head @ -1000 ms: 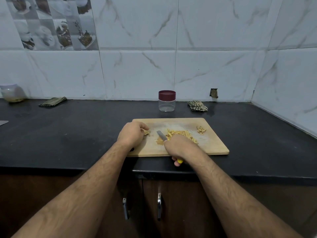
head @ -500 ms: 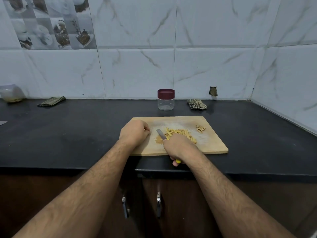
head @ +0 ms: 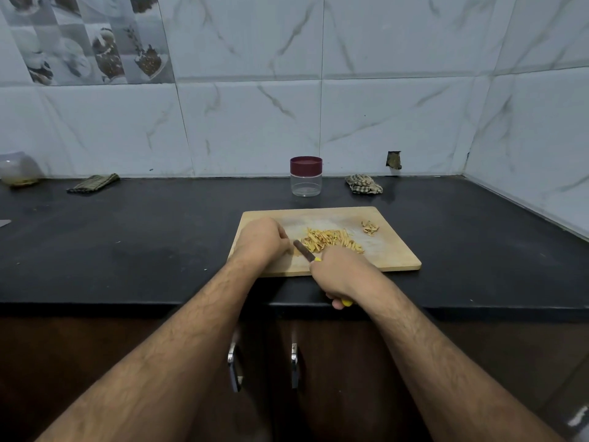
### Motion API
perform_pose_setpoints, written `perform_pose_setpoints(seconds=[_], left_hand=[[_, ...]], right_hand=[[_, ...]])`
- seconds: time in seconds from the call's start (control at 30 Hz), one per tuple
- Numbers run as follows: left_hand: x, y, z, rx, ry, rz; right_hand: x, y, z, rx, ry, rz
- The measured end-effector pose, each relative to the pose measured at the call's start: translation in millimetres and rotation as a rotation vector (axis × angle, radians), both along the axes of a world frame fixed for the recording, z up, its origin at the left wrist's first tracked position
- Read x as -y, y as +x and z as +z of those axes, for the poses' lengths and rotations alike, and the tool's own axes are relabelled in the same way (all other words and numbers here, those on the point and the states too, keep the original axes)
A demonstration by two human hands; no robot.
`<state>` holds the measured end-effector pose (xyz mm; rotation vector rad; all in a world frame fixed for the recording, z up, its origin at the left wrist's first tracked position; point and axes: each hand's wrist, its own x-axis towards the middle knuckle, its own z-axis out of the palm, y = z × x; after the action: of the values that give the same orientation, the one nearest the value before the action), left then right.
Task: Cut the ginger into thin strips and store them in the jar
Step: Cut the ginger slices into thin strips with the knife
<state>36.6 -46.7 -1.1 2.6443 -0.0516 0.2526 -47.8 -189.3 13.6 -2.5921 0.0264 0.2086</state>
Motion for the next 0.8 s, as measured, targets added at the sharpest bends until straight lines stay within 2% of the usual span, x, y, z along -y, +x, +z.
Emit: perform_pose_setpoints(seconds=[0.27, 0.6, 0.8], left_hand=[[-10, 4, 0, -0.133, -0.217, -0.022], [-5, 1, 3, -0.127, -0.139, -0.032], [-7, 4, -1, -0.121, -0.162, -0.025]], right_hand=[[-2, -2, -4, -0.018, -0.019, -0.012], [-11, -4, 1, 0.015, -0.124, 0.002], [-13, -5, 0, 0.043, -0.174, -0.002]])
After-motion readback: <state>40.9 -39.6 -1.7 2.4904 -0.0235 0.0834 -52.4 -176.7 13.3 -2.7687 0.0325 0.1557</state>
